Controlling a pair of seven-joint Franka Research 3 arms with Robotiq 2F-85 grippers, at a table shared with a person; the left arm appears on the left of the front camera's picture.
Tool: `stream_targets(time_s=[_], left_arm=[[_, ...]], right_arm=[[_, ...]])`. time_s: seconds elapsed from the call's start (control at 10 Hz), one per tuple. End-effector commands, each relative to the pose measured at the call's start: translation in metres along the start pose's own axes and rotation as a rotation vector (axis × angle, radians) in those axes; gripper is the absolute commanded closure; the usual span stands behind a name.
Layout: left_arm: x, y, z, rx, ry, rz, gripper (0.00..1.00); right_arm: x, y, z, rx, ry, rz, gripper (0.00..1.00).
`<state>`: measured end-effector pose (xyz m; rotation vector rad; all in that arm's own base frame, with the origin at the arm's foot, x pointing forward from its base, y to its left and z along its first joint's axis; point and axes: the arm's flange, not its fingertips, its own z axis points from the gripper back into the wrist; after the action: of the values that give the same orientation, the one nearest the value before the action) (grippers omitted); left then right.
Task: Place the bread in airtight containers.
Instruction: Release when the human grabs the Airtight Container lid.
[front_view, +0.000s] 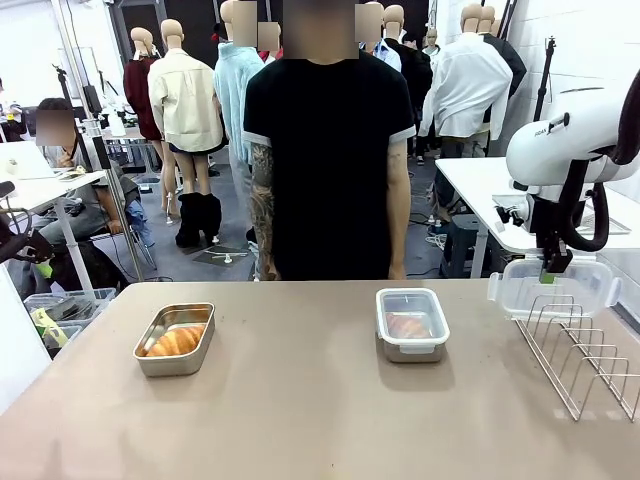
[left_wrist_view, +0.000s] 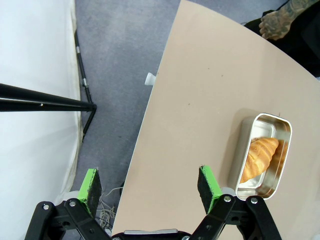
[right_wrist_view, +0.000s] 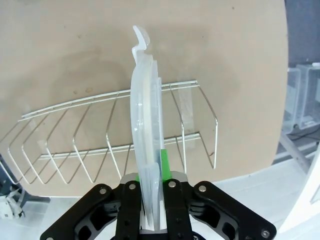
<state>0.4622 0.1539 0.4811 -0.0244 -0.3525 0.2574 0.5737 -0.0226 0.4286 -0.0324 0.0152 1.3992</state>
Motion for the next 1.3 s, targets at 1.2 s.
stream_targets(time_s=[1.2], left_arm=[[-0.003, 0.002, 0.001, 0.022, -0.005, -0.002, 0.00]], right_arm=[[0.171, 0.052, 0.218, -0.623, 0.007, 0.561, 1.00]])
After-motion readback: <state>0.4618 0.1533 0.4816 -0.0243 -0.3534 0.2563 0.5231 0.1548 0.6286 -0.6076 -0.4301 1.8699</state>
